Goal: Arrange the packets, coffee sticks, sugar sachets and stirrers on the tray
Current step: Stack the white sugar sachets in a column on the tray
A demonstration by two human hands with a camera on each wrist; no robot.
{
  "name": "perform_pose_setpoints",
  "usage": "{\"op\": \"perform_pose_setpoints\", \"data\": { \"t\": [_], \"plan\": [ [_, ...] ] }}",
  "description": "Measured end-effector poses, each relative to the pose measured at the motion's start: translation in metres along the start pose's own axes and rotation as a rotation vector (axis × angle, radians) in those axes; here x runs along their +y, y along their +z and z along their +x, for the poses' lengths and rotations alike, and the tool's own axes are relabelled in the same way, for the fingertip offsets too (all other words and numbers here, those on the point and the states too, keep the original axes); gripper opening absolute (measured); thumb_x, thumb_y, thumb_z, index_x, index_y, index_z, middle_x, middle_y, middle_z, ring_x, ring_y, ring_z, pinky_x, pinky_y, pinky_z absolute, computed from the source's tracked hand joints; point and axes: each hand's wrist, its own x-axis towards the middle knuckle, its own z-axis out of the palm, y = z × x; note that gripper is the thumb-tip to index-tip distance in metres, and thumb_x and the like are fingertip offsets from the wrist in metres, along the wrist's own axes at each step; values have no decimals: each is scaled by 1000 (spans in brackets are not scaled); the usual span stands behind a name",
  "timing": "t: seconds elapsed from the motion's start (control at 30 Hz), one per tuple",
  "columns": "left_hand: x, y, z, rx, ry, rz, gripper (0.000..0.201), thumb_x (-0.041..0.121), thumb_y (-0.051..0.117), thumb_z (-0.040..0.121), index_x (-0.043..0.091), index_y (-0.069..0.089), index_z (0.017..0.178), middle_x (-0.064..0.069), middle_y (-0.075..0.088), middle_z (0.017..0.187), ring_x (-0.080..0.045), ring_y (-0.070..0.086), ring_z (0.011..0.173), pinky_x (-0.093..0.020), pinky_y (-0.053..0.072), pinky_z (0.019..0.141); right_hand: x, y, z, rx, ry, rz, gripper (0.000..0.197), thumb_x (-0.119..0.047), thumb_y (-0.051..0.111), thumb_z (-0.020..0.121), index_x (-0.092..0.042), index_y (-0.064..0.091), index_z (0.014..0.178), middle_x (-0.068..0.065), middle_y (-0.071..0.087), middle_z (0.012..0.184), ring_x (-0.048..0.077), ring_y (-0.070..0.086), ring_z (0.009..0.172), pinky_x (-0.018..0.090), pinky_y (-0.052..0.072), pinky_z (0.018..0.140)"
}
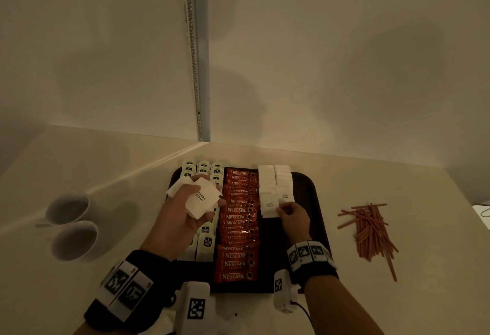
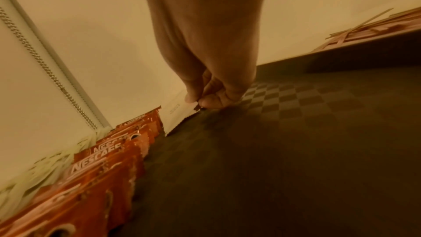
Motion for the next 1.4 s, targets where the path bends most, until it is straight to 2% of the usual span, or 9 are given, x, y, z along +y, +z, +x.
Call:
{"op": "perform_pose_setpoints", "data": {
  "t": [0.23,0.4,0.53,0.6,0.73,0.87,1.07,1.23,1.4],
  "plan": [
    [6,-5,-2,-58,-28,-94,30,15,34,94,5,62,99,-17,68,91,-29,69,73,-23,56,48,-5,8,1,84,50,5,20,-10,64,86,-2,64,105,12,64,110,22,59,105,23,42,82],
    [1,-7,2,51,15,-66,24,11,42,95,4,59,111,-19,64,111,-31,63,90,-24,54,48,-6,11,-1,122,11,-66,14,-10,66,85,-1,61,95,13,64,101,17,57,88,22,41,73],
    [1,-1,2,118,70,-3,18,8,46,96,12,63,96,-8,68,89,-18,65,71,-22,48,40,-21,8,-9,142,-36,12,15,-17,65,87,-5,59,95,10,64,98,14,55,83,17,42,64],
    [1,3,1,123,78,19,18,8,47,96,15,63,95,-5,69,82,-16,64,64,-21,46,38,-48,2,-27,60,-161,145,13,-23,61,89,-11,60,92,0,63,89,13,57,81,17,46,66],
    [-1,10,1,75,81,142,17,8,49,95,18,63,97,-3,66,89,-16,61,75,-21,45,41,-109,-6,-73,-356,-367,348,24,-39,56,90,-19,65,100,-2,69,93,14,66,85,28,56,75],
    [-2,15,1,23,83,210,15,12,55,93,24,64,94,2,70,85,-10,65,76,-19,45,43,-129,-8,-91,-330,-495,242,14,-31,62,87,-22,67,96,-5,69,89,10,66,83,30,56,76],
    [-2,13,0,-36,137,274,12,11,62,88,22,60,88,9,71,82,-6,66,72,-20,44,46,-125,-14,-100,-515,-165,819,7,-7,58,88,-6,60,95,9,68,88,16,65,75,25,56,69],
    [-3,13,3,-8,184,357,12,15,65,88,26,62,85,7,71,88,-16,67,83,-27,51,54,-115,-9,-106,-618,-130,780,24,-6,60,85,-9,59,109,14,67,94,18,66,82,31,55,75],
    [-1,11,5,-19,248,484,17,-1,66,84,15,62,86,4,64,106,-19,66,88,-25,55,55,-109,-6,-106,-663,-175,728,36,-7,63,82,-10,56,117,14,69,105,26,66,93,37,54,80]
  ]
}}
